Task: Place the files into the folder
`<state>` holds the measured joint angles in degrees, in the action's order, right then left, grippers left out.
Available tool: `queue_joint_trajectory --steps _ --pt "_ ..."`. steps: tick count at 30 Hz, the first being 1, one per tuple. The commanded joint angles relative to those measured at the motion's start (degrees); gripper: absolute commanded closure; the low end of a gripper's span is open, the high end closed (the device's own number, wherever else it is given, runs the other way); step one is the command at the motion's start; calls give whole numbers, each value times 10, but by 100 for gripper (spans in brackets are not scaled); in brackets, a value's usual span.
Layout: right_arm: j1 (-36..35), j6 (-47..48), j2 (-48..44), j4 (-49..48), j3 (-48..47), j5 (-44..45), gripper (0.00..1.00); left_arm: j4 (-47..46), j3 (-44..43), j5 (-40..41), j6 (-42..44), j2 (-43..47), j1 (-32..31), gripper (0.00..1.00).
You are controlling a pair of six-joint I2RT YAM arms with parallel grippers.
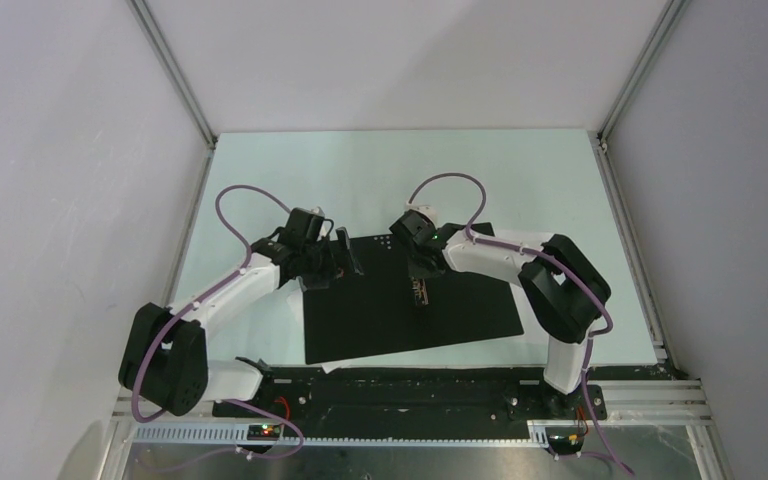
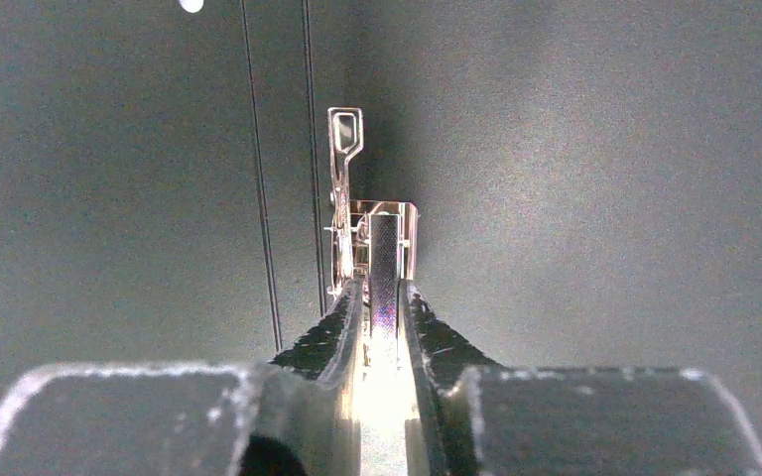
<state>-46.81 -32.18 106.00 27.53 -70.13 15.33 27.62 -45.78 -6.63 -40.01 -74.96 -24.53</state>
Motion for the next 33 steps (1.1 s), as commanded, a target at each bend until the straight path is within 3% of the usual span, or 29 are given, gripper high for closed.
queue_joint_trajectory --steps 1,7,13,20,33 --pt "1 0 6 -8 -26 -7 87 1 -13 0 14 10 -3 2" --pt "6 -2 -7 31 -65 -8 100 2 -16 -3 17 6 -4 2" --pt "25 -11 -14 54 -104 -30 100 6 -26 -4 27 9 -4 2" --pt "89 -39 5 33 -150 -115 100 19 -45 -3 36 15 -3 2" --pt "162 9 193 62 -390 -155 100 42 -64 0 54 25 2 2"
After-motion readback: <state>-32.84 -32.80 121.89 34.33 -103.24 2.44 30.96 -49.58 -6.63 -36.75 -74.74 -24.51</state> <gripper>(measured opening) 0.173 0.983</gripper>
